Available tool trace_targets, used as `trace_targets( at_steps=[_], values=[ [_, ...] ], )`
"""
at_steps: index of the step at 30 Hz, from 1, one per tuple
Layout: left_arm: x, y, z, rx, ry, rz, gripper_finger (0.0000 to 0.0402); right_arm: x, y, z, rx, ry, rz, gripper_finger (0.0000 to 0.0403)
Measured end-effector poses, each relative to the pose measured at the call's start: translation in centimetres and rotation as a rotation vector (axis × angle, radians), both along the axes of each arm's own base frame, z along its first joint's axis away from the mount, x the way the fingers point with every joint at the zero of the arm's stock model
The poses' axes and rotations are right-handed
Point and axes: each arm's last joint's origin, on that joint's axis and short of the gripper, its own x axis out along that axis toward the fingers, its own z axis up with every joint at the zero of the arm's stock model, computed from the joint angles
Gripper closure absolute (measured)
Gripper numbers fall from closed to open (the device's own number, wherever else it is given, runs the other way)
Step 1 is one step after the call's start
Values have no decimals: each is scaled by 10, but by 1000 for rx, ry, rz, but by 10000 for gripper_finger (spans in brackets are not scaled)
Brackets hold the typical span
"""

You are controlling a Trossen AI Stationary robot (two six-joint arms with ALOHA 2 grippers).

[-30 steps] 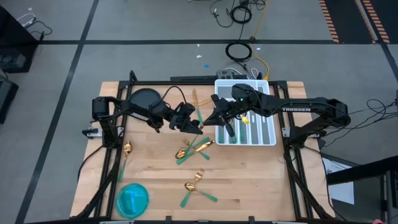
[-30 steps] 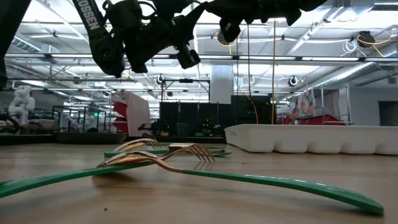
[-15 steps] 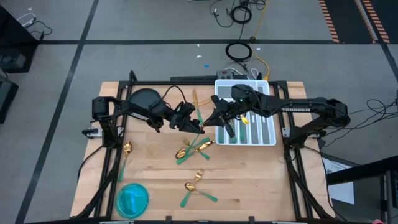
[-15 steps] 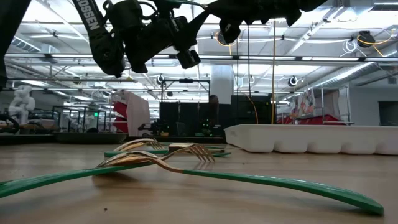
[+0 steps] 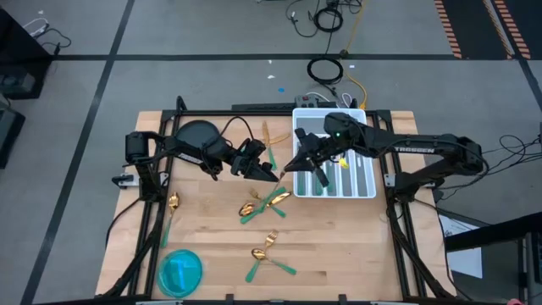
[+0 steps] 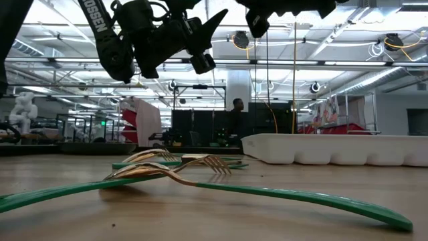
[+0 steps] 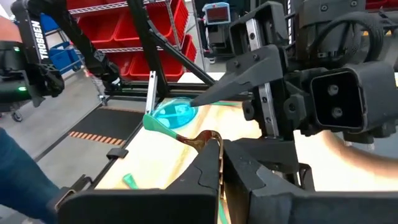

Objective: Sort silverware
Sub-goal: Put the green fork on the silverware organizer

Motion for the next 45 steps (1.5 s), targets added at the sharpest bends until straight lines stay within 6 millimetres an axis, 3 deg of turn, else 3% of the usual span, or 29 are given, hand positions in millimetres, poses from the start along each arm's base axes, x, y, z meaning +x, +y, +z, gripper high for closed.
trace_targets(
  at_steps=[23, 36, 45],
  values=[
    [0, 0, 0, -10, -1, 19, 200, -44, 19, 33, 4, -34, 28, 403],
    [0, 0, 0, -11, 0, 19, 200, -52, 21, 15, 152, 237, -12, 403],
    [1, 1, 0, -17, -3, 36, 200, -74, 22, 17, 197, 322, -43, 403]
  ],
)
